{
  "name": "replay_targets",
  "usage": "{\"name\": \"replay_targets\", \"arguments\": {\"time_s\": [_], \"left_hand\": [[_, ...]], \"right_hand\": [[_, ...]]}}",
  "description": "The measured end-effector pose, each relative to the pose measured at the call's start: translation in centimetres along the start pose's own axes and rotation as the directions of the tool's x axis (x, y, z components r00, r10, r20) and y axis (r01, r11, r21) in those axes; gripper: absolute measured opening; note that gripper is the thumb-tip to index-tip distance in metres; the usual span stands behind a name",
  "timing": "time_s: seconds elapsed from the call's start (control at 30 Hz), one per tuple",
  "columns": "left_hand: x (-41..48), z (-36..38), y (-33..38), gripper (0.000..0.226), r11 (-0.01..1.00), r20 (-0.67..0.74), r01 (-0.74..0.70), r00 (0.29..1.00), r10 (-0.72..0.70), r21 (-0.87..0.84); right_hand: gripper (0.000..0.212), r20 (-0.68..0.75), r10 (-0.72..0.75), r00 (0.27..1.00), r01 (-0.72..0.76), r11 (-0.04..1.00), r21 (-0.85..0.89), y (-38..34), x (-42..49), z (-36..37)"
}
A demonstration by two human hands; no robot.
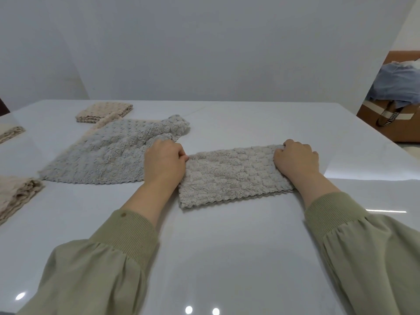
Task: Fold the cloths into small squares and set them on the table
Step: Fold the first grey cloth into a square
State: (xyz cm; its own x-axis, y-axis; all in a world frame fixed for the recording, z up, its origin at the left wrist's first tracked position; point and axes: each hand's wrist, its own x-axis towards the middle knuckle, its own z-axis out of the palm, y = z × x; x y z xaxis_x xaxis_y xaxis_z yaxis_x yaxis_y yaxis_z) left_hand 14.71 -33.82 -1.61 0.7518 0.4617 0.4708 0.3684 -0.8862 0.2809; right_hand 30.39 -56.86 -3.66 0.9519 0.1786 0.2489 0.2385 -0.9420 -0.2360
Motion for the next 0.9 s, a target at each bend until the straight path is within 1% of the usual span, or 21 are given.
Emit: {"name": "replay_targets", "arguments": {"time_s": [0.07,0.17,0.27,0.33,0.43,0.5,0.57,0.6,0.67,0.7,0.77,0.83,0.87,0.9], "left_hand": [[0.1,0.3,-0.1,0.016,1.0,-0.005,0.02,1.0,-0.02,-0.001],[0.4,0.9,-0.1,0.015,0.999,0.033,0.054,0.998,-0.054,0.008],[0.5,1.4,-0.1,0.013,0.995,0.055,0.096,0.994,-0.095,-0.023],[0.6,1.4,-0.1,0.013,0.995,0.06,0.093,0.994,-0.091,-0.027],[0.7,1.0,-0.1,0.011,0.999,0.112,0.027,0.993,-0.029,0.02],[0.6,0.8,0.0,0.011,0.999,0.118,-0.03,0.993,0.026,0.032],[0.5,0.6,0.5,0.018,0.996,0.094,-0.092,0.991,0.092,-0.004],[0.3,0.5,0.8,0.027,0.99,0.093,-0.142,0.985,0.144,-0.025],[-0.1,0.4,1.7,0.044,0.962,0.16,-0.267,0.948,0.274,-0.061],[-0.5,0.4,2.3,0.05,0.942,0.223,-0.328,0.915,0.336,-0.071],[-1.3,0.9,3.4,0.058,0.904,0.385,-0.42,0.822,0.419,-0.087],[-1.8,1.4,3.8,0.063,0.886,0.532,-0.456,0.732,0.427,-0.083],[-1.8,1.6,3.8,0.064,0.887,0.576,-0.456,0.706,0.412,-0.075],[-1.8,1.6,3.8,0.065,0.889,0.599,-0.452,0.695,0.398,-0.066]], "right_hand": [[0.031,0.002,0.007,1.0,-0.007,1.0,0.001,0.0,0.0,0.0],[0.031,0.005,0.014,1.0,-0.014,1.0,0.003,-0.1,0.0,-0.1],[0.032,0.01,0.016,1.0,-0.016,1.0,0.002,-0.1,-0.1,-0.2],[0.033,0.016,0.016,1.0,-0.016,1.0,-0.003,-0.1,-0.1,-0.2],[0.032,0.013,0.012,1.0,-0.012,1.0,-0.004,-0.1,-0.1,-0.3],[0.031,0.014,0.012,1.0,-0.012,1.0,-0.006,-0.1,-0.1,-0.2],[0.031,0.016,0.013,1.0,-0.013,1.0,-0.008,-0.1,-0.1,-0.3],[0.031,0.017,0.013,1.0,-0.013,1.0,-0.008,-0.2,-0.1,-0.3],[0.03,0.017,0.007,1.0,-0.007,1.0,0.0,-0.2,-0.1,-0.3],[0.03,0.018,-0.001,1.0,0.001,1.0,0.007,-0.2,-0.1,-0.3],[0.032,0.021,-0.033,0.999,0.032,0.999,0.026,-0.1,0.0,-0.3],[0.037,0.021,-0.082,0.996,0.082,0.996,0.032,-0.3,0.0,-0.3],[0.04,0.023,-0.107,0.994,0.106,0.994,0.027,-0.4,0.0,-0.4],[0.044,0.032,-0.124,0.992,0.123,0.992,0.021,-0.5,0.1,-0.4]]}}
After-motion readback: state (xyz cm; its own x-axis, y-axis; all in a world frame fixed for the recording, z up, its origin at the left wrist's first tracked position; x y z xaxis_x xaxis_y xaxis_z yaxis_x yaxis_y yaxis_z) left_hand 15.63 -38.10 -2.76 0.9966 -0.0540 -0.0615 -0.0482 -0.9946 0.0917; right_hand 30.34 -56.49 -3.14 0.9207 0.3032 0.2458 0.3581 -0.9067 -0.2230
